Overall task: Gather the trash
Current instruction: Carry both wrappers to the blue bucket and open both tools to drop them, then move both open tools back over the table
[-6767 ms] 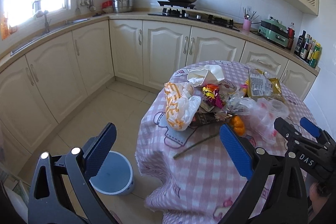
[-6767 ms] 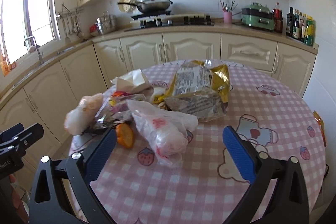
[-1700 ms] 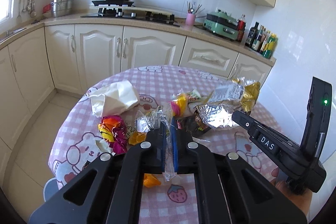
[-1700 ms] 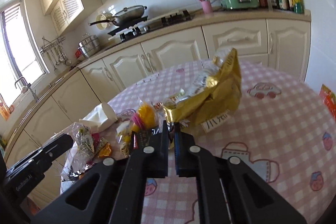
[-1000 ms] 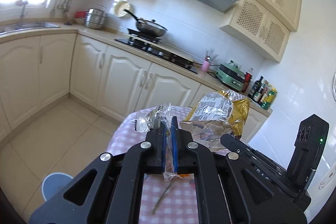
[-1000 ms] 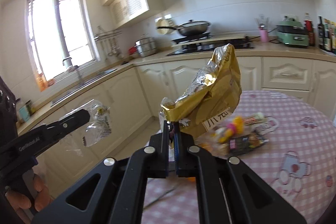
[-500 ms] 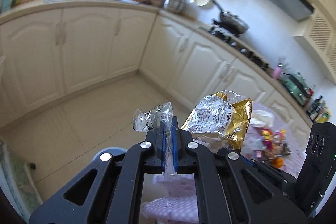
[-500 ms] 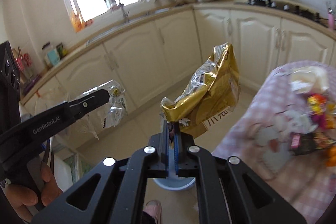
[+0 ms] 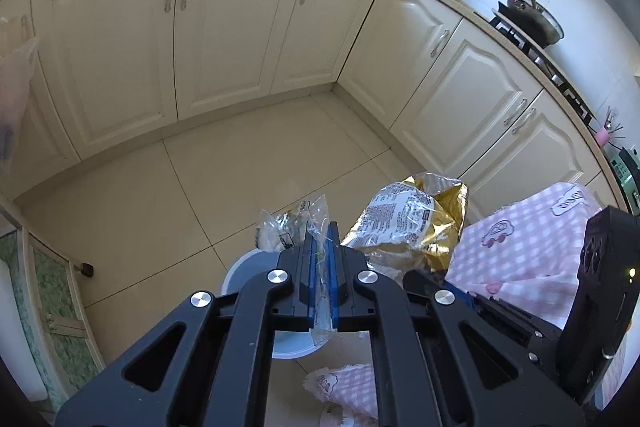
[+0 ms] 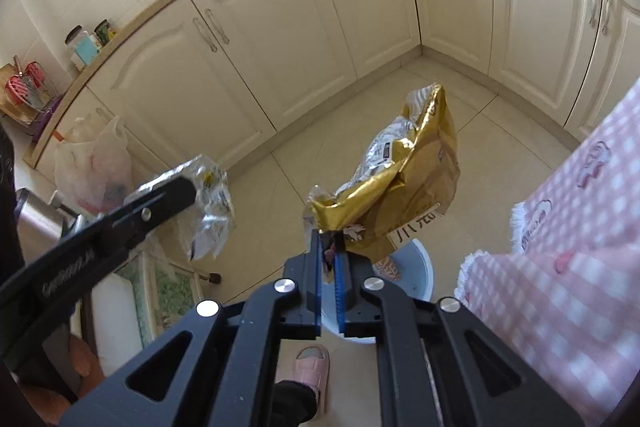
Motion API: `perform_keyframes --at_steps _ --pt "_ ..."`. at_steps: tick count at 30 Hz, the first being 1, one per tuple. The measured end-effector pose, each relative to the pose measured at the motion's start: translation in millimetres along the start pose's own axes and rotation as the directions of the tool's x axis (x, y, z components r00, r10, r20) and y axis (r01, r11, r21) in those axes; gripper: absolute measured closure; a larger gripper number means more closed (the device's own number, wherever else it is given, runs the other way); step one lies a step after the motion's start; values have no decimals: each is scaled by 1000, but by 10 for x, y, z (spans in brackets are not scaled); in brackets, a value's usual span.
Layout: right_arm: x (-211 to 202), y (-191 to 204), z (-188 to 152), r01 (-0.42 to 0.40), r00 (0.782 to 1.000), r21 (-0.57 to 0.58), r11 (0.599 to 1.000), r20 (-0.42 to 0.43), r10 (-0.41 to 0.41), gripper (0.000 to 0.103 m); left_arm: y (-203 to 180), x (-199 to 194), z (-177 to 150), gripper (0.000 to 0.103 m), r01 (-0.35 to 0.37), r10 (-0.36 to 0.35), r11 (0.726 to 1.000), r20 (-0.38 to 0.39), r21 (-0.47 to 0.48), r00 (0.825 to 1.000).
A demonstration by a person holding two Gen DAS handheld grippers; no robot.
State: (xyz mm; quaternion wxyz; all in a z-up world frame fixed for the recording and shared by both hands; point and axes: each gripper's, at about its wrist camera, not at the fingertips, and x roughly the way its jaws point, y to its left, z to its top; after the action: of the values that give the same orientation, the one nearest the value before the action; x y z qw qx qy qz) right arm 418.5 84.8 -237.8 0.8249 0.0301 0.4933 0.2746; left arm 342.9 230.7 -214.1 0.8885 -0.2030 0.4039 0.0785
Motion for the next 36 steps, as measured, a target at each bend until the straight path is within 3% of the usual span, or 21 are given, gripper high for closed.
perform_keyframes --at_steps 2,6,12,17,25,27,29,30,36 --pt "149 -5 35 6 1000 3 1000 -18 -6 95 30 99 1 99 -2 2 1000 -16 -2 1000" --pt "313 -70 51 8 1000 19 1000 -29 -7 78 18 264 2 99 1 0 1000 -42 4 999" --pt "342 -163 54 21 1000 49 999 -19 -20 75 -61 393 -27 99 11 -10 1000 -69 12 998" --pt "68 -255 58 101 993 47 994 59 -104 72 -131 426 -33 99 24 -22 999 -79 24 997" --pt "-435 -241 117 171 961 33 985 214 -174 66 -320 328 27 96 62 -58 996 -63 57 996" --pt "-557 -258 127 168 955 43 985 241 -174 64 -372 264 54 88 74 -71 995 -53 59 996" --pt "-650 -268 134 165 951 51 985 256 -172 64 -412 189 71 60 83 -81 995 -32 62 996" --pt "-708 -277 136 161 949 55 985 264 -170 63 -429 121 82 56 83 -82 995 -11 62 997" --pt "-1035 -319 100 163 937 73 984 302 -177 63 -555 -217 126 53 99 -102 992 39 75 994"
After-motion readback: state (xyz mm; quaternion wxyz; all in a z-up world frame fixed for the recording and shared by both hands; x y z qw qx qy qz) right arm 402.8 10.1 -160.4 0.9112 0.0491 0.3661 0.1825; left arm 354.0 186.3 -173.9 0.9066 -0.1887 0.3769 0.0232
